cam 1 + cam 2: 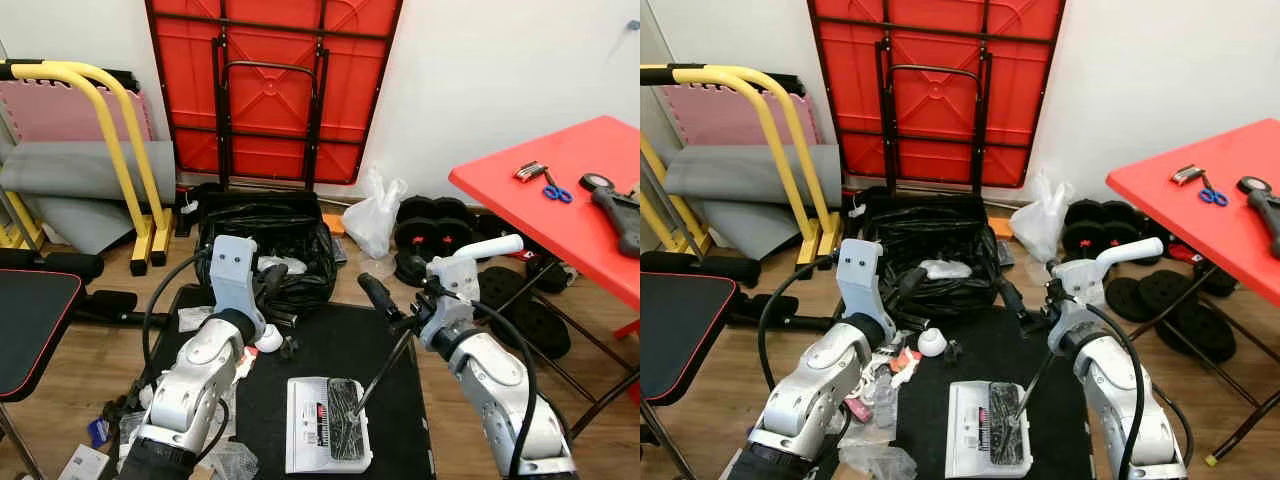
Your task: Sweep floor
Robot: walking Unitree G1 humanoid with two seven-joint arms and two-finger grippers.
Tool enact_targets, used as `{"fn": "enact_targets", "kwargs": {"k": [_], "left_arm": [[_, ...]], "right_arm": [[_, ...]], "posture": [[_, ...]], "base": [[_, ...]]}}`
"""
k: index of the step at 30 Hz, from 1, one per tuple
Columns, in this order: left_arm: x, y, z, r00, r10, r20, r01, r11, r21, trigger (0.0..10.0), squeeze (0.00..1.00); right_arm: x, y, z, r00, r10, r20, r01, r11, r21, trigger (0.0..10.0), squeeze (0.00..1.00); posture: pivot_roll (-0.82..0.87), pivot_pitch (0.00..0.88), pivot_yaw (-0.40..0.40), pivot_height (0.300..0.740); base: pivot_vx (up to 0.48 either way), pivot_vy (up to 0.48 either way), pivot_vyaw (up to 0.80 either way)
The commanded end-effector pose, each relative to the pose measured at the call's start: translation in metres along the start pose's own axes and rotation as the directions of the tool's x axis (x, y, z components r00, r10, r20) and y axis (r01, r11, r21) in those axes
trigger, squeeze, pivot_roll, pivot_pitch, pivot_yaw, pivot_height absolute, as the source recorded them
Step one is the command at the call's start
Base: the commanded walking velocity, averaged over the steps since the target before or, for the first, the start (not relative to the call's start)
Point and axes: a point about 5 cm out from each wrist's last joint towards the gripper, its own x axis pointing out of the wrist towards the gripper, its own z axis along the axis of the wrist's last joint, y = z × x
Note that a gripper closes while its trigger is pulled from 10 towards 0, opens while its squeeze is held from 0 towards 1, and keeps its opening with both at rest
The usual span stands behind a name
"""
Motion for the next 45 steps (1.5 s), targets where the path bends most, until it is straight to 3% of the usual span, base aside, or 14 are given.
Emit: {"fn": "enact_targets", "kwargs": {"k": [1, 45], "left_arm": [[-0.0016, -0.0042, -0.0002, 0.997, -0.082, -0.008, 0.082, 0.997, 0.006, 10.0, 0.00], [-0.0014, -0.0031, 0.0016, 0.997, -0.076, 0.002, 0.076, 0.997, 0.029, 10.0, 0.00]], "right_arm": [[-0.0008, 0.0026, 0.0034, 1.000, 0.026, 0.013, -0.025, 0.998, -0.049, 10.0, 0.00], [-0.0017, 0.0042, 0.0005, 0.998, 0.063, -0.004, -0.063, 0.997, -0.053, 10.0, 0.00]], "posture": [[-0.14, 0.052, -0.136, 0.740], [-0.15, 0.048, -0.132, 0.740]], "base": [[0.000, 0.000, 0.76], [0.000, 0.000, 0.76]]}}
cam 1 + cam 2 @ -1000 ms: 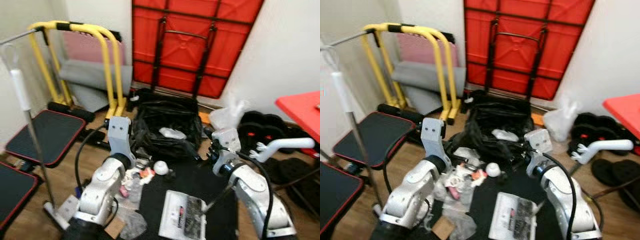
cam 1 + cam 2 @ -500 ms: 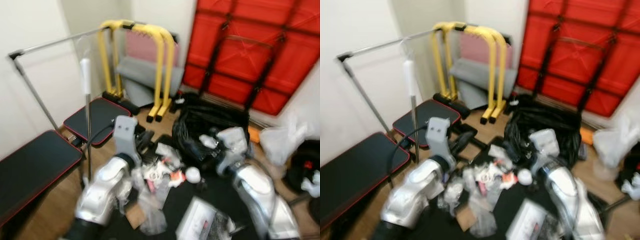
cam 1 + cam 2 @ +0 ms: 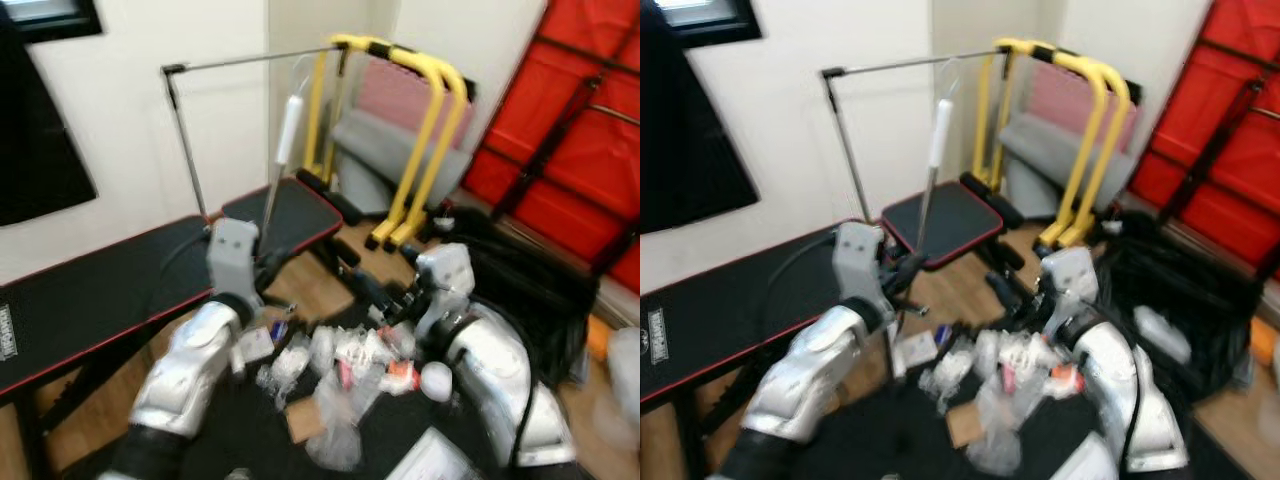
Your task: Sweep floor
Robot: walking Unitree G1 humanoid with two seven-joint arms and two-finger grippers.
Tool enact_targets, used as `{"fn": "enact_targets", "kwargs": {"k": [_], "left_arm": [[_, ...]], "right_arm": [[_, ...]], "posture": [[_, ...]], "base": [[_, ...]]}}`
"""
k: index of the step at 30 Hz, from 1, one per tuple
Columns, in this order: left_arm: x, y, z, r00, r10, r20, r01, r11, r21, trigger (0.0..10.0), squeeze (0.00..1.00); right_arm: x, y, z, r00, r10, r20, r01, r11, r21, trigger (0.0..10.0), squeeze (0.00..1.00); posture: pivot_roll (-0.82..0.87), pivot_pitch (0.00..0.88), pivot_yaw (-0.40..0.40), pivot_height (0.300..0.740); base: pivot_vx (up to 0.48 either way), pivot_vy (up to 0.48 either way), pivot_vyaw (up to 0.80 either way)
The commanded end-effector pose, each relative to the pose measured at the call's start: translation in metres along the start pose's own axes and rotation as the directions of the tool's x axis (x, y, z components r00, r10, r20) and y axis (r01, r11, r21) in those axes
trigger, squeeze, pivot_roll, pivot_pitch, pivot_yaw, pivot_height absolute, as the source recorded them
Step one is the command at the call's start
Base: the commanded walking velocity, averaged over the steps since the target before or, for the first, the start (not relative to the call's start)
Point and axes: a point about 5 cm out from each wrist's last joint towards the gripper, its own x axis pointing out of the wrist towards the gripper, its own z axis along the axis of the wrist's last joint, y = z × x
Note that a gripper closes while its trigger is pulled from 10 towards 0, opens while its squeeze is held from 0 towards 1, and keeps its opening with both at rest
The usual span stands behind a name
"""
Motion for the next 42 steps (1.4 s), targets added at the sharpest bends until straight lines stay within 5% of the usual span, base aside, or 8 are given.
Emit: {"fn": "enact_targets", "kwargs": {"k": [1, 11, 23, 42], "left_arm": [[0.0008, -0.0052, -0.0003, 0.999, -0.037, 0.001, 0.037, 0.999, -0.005, 10.0, 0.00], [0.0008, -0.0029, 0.0009, 1.000, -0.028, 0.009, 0.028, 1.000, 0.000, 10.0, 0.00], [0.0016, -0.0004, -0.0005, 1.000, -0.024, -0.011, 0.024, 1.000, 0.006, 10.0, 0.00], [0.0024, -0.0020, -0.0012, 0.999, -0.040, -0.015, 0.040, 0.999, 0.008, 10.0, 0.00]], "right_arm": [[-0.0020, -0.0021, -0.0016, 1.000, -0.011, -0.005, 0.011, 1.000, 0.003, 10.0, 0.00], [-0.0011, -0.0034, -0.0003, 0.999, -0.031, 0.008, 0.030, 0.999, 0.038, 10.0, 0.00], [-0.0011, -0.0018, -0.0009, 1.000, -0.003, -0.008, 0.004, 1.000, 0.016, 10.0, 0.00], [-0.0005, -0.0095, -0.0014, 0.998, -0.070, -0.008, 0.070, 0.993, 0.095, 10.0, 0.00]], "posture": [[-0.15, 0.048, -0.132, 0.740], [-0.15, 0.051, -0.130, 0.740], [-0.14, 0.053, -0.131, 0.740], [-0.15, 0.051, -0.136, 0.740]], "base": [[0.000, 0.000, 0.77], [0.000, 0.000, 0.57], [0.394, 0.000, 0.46], [0.396, 0.000, -0.17]]}}
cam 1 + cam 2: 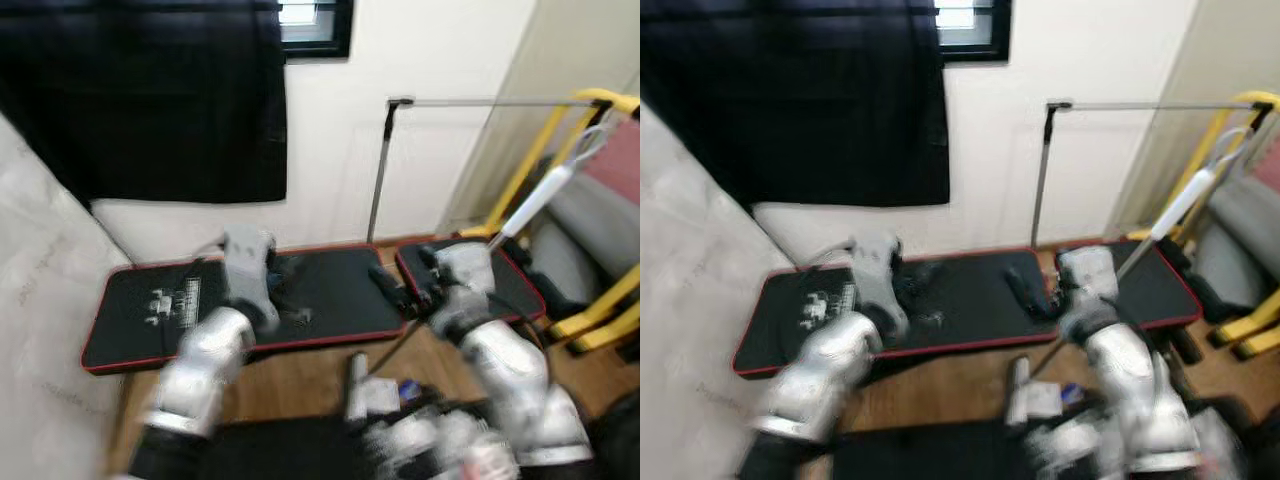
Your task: Sweep floor
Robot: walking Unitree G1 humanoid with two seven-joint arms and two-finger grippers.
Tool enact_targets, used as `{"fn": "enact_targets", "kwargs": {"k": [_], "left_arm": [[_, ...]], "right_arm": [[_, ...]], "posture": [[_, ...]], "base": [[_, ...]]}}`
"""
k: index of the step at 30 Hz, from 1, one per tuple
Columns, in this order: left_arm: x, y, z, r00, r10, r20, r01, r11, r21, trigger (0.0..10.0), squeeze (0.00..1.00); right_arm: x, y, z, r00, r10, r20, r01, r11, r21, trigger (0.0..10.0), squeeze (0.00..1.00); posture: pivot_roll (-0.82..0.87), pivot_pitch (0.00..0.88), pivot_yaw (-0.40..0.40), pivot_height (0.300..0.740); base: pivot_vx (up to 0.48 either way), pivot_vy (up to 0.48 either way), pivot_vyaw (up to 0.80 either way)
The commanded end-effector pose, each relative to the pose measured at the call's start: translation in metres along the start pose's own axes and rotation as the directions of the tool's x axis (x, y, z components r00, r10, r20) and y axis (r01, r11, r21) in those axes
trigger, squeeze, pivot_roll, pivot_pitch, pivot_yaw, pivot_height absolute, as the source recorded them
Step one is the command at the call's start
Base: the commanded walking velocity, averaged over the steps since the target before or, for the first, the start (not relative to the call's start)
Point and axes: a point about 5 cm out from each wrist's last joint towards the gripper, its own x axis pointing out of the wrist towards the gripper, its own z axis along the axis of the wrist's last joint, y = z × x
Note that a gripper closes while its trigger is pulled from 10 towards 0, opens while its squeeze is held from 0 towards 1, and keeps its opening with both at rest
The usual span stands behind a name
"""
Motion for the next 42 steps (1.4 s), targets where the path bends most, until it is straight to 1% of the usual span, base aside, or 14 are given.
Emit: {"fn": "enact_targets", "kwargs": {"k": [1, 6, 9, 19, 24, 25, 27, 31, 32, 33, 35, 39, 40, 42], "left_arm": [[0.005, -0.016, 0.002, 0.996, -0.092, 0.006, 0.092, 0.996, 0.002, 10.0, 0.00], [0.004, -0.017, 0.001, 0.995, -0.096, 0.003, 0.096, 0.995, 0.004, 10.0, 0.00], [0.004, -0.017, 0.001, 0.995, -0.098, 0.003, 0.098, 0.995, 0.004, 10.0, 0.00], [0.002, -0.019, 0.002, 0.992, -0.122, 0.020, 0.122, 0.992, -0.011, 10.0, 0.00], [0.001, -0.020, 0.002, 0.991, -0.131, 0.018, 0.132, 0.991, -0.007, 10.0, 0.00], [0.000, -0.020, 0.002, 0.991, -0.135, 0.018, 0.135, 0.991, -0.009, 10.0, 0.00], [0.000, -0.020, 0.002, 0.991, -0.135, 0.018, 0.135, 0.991, -0.009, 10.0, 0.00], [-0.001, -0.021, 0.002, 0.990, -0.140, 0.017, 0.140, 0.990, -0.013, 10.0, 0.00], [-0.001, -0.021, 0.003, 0.990, -0.143, 0.017, 0.143, 0.990, -0.014, 10.0, 0.00], [-0.001, -0.021, 0.003, 0.990, -0.143, 0.017, 0.143, 0.990, -0.014, 10.0, 0.00], [-0.002, -0.021, 0.003, 0.989, -0.148, 0.018, 0.148, 0.989, -0.015, 10.0, 0.00], [-0.002, -0.021, 0.003, 0.988, -0.151, 0.018, 0.151, 0.988, -0.016, 10.0, 0.00], [-0.002, -0.022, 0.004, 0.988, -0.155, 0.022, 0.155, 0.988, -0.017, 10.0, 0.00], [-0.002, -0.022, 0.004, 0.988, -0.155, 0.022, 0.155, 0.988, -0.017, 10.0, 0.00]], "right_arm": [[-0.008, -0.014, -0.004, 0.998, -0.059, -0.029, 0.059, 0.998, 0.005, 10.0, 0.00], [-0.008, -0.014, -0.003, 0.998, -0.060, -0.015, 0.060, 0.998, 0.001, 10.0, 0.00], [-0.009, -0.013, -0.001, 0.999, -0.046, 0.002, 0.046, 0.999, -0.001, 10.0, 0.00], [-0.014, -0.013, 0.003, 0.999, -0.047, 0.020, 0.048, 0.999, -0.016, 10.0, 0.00], [-0.023, -0.015, 0.006, 0.997, -0.069, 0.023, 0.069, 0.998, -0.004, 10.0, 0.00], [-0.029, -0.017, 0.006, 0.996, -0.086, 0.021, 0.086, 0.996, 0.008, 10.0, 0.00], [-0.029, -0.017, 0.006, 0.996, -0.086, 0.021, 0.086, 0.996, 0.008, 10.0, 0.00], [-0.037, -0.024, 0.006, 0.986, -0.165, 0.008, 0.165, 0.986, 0.018, 10.0, 0.00], [-0.041, -0.037, 0.003, 0.965, -0.264, -0.004, 0.264, 0.964, 0.035, 10.0, 0.00], [-0.041, -0.037, 0.003, 0.965, -0.264, -0.004, 0.264, 0.964, 0.035, 10.0, 0.00], [-0.046, -0.052, -0.002, 0.929, -0.368, -0.041, 0.370, 0.928, 0.042, 10.0, 0.00], [-0.046, -0.054, -0.003, 0.925, -0.376, -0.055, 0.379, 0.925, 0.038, 10.0, 0.00], [-0.041, -0.054, -0.005, 0.927, -0.367, -0.075, 0.370, 0.929, 0.022, 10.0, 0.00], [-0.041, -0.054, -0.005, 0.927, -0.367, -0.075, 0.370, 0.929, 0.022, 10.0, 0.00]], "posture": [[-0.14, 0.049, -0.136, 0.740], [-0.14, 0.047, -0.135, 0.740], [-0.14, 0.045, -0.135, 0.740], [-0.14, 0.044, -0.143, 0.740], [-0.14, 0.051, -0.144, 0.740], [-0.14, 0.057, -0.144, 0.740], [-0.14, 0.057, -0.144, 0.740], [-0.14, 0.061, -0.144, 0.740], [-0.14, 0.064, -0.145, 0.740], [-0.14, 0.064, -0.145, 0.740], [-0.14, 0.066, -0.144, 0.740], [-0.14, 0.066, -0.144, 0.740], [-0.14, 0.073, -0.144, 0.740], [-0.14, 0.073, -0.144, 0.740]], "base": [[0.375, 0.000, -0.80], [0.375, 0.000, -0.74], [0.360, 0.000, 0.00], [0.000, 0.000, 0.00], [0.000, 0.000, 0.00], [0.000, 0.000, 0.00], [0.000, 0.000, 0.00], [0.000, 0.000, -0.35], [0.000, 0.000, -0.80], [0.000, 0.000, -0.80], [0.000, 0.000, -0.80], [0.000, 0.000, -0.80], [0.000, 0.000, -0.80], [0.000, 0.000, -0.80]]}}
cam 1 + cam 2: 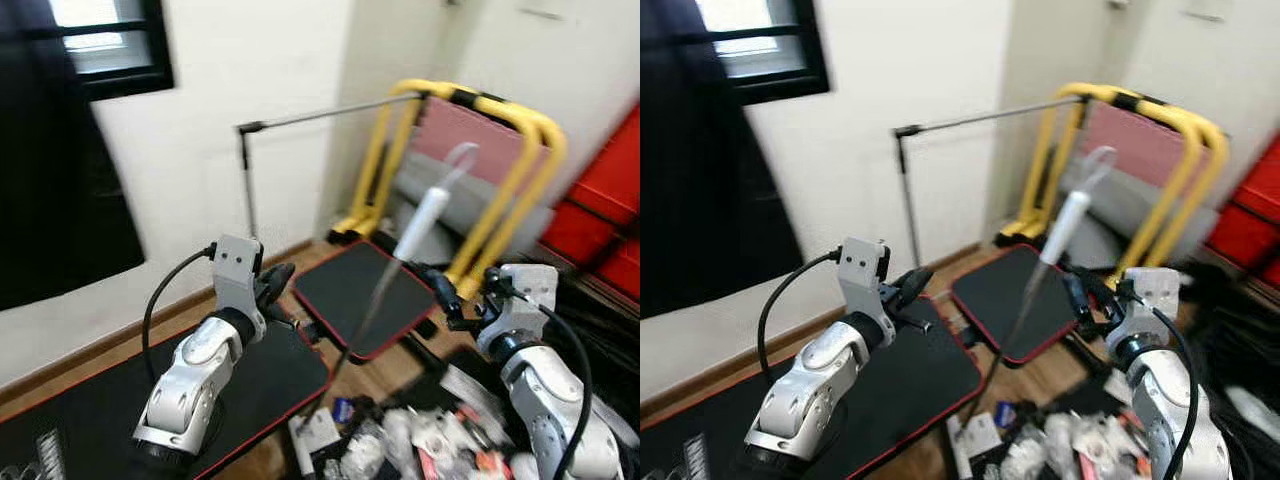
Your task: Sweep floor
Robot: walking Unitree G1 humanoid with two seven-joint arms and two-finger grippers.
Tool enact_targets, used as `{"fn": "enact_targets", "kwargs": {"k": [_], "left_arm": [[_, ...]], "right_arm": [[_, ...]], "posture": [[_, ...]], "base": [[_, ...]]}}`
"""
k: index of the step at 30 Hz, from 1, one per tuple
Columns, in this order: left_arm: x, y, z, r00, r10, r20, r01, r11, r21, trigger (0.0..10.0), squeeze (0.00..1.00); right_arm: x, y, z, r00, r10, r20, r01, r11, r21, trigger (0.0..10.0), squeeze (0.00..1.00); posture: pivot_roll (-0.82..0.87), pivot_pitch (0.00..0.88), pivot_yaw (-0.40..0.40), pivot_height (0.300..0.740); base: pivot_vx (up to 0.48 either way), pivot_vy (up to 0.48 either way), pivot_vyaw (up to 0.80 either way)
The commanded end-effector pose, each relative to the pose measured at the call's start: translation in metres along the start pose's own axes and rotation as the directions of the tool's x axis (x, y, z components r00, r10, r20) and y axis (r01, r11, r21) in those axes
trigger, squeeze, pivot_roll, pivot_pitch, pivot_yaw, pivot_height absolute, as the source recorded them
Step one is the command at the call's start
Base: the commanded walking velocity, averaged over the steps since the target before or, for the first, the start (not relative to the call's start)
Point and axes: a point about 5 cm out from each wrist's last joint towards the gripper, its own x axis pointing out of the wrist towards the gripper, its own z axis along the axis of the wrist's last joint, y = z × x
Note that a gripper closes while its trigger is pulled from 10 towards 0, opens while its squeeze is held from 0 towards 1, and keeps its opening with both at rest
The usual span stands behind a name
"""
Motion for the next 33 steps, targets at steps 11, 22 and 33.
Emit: {"fn": "enact_targets", "kwargs": {"k": [11, 22, 33], "left_arm": [[-0.008, -0.015, 0.008, 0.998, -0.060, 0.031, 0.060, 0.998, 0.002, 10.0, 0.00], [-0.033, -0.019, 0.018, 0.999, 0.013, 0.044, -0.014, 1.000, 0.025, 10.0, 0.00], [-0.058, -0.031, 0.023, 1.000, 0.010, 0.009, -0.010, 0.999, 0.047, 10.0, 0.00]], "right_arm": [[0.026, -0.007, -0.010, 0.992, 0.063, -0.105, -0.062, 0.998, 0.015, 10.0, 0.00], [0.054, 0.003, -0.008, 0.982, 0.160, -0.103, -0.157, 0.987, 0.044, 10.0, 0.00], [0.077, 0.027, 0.022, 0.939, 0.332, 0.087, -0.341, 0.932, 0.123, 10.0, 0.00]], "posture": [[-0.12, 0.136, -0.147, 0.740], [-0.08, 0.289, -0.144, 0.740], [-0.04, 0.364, -0.129, 0.740]], "base": [[0.000, 0.000, -0.22], [0.000, 0.000, 0.00], [0.000, 0.000, 0.00]]}}
